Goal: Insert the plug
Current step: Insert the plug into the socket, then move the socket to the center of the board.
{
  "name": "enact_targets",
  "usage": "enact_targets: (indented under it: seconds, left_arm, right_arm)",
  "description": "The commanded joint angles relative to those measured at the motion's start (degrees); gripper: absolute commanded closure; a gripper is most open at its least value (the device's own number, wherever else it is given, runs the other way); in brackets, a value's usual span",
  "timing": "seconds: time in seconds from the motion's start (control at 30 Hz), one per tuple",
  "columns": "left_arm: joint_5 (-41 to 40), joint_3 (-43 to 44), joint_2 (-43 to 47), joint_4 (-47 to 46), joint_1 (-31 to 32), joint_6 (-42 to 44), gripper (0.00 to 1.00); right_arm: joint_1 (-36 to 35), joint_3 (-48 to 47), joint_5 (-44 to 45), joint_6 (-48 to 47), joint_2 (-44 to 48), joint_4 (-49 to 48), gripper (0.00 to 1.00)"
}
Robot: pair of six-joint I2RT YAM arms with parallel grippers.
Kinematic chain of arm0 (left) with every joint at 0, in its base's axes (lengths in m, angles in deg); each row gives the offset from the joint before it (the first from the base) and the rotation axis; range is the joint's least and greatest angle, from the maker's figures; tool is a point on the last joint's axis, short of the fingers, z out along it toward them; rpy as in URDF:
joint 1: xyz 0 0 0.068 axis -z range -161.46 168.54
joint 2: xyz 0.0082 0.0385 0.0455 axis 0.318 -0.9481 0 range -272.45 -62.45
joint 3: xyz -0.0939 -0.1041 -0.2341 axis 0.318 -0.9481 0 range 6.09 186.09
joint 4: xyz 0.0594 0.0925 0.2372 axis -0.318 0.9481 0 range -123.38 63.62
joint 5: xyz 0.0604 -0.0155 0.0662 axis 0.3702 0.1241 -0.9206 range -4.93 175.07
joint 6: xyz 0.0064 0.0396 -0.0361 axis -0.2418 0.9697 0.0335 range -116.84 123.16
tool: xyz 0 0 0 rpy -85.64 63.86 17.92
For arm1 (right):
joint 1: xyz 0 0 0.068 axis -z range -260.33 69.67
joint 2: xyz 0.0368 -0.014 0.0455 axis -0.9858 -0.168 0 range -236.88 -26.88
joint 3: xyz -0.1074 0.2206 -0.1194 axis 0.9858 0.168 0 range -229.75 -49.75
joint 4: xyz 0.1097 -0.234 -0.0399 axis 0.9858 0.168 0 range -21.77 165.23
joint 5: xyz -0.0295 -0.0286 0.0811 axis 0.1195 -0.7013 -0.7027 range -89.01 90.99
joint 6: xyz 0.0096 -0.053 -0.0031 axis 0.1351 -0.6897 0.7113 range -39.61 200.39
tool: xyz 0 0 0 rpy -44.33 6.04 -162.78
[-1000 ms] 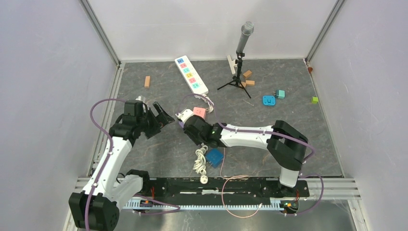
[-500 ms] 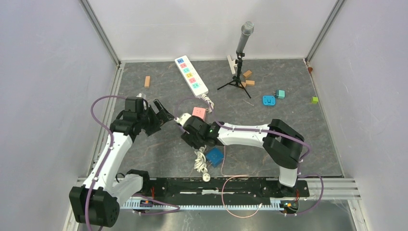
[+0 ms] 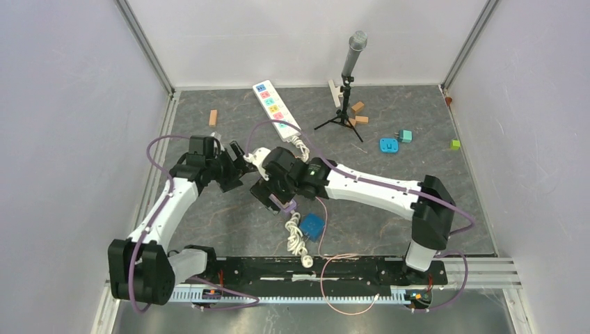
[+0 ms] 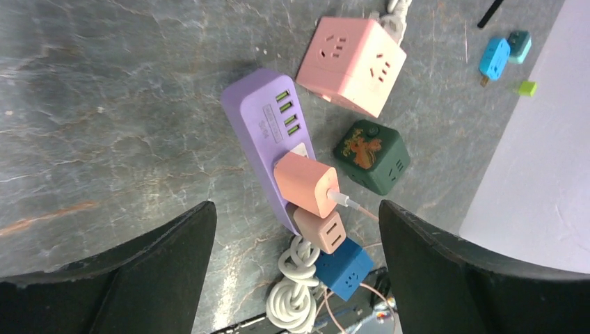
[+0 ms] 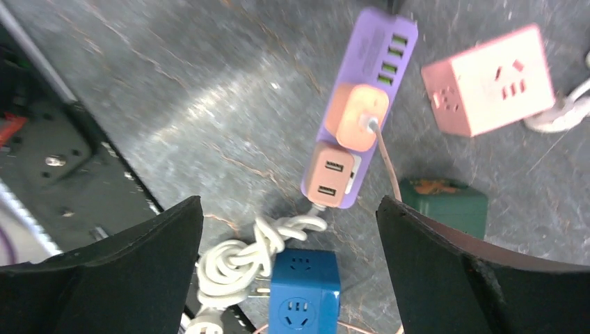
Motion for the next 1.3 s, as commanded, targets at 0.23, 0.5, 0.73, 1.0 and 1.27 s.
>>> enact_targets:
  seconds: [0.23,0.5,0.73,1.0,1.27]
  left_arm:
    - [13.1,-8.1,-6.6,-13.1,0.4,-5.4,0.24]
    - [14.8,-13.1,-7.0,-19.4,2.8,-7.2,0.27]
    - [14.6,-14.3,-9.0,-21.2,3.8,-6.1,0.27]
    - [12.4,-15.5,-11.3,-23.0,3.9,-5.9,0.40]
    - [6.5,-17.0,-11.0,-19.9,3.9,-4.9,0.58]
  right_arm:
    - [7.2,-3.3,-18.4,2.8,7.3,2.3,0.02]
    - [15.6,2.6,-23.9,5.0,10.1,-0.4,0.02]
    - [18.1,5.6,-25.7,5.6,9.3,-1.0,0.05]
    - [19.6,6.1,-29.2,8.9,6.4,-4.7,0.09]
    - [19.6,3.3,-28.2,6.0,1.1,-2.0,0.22]
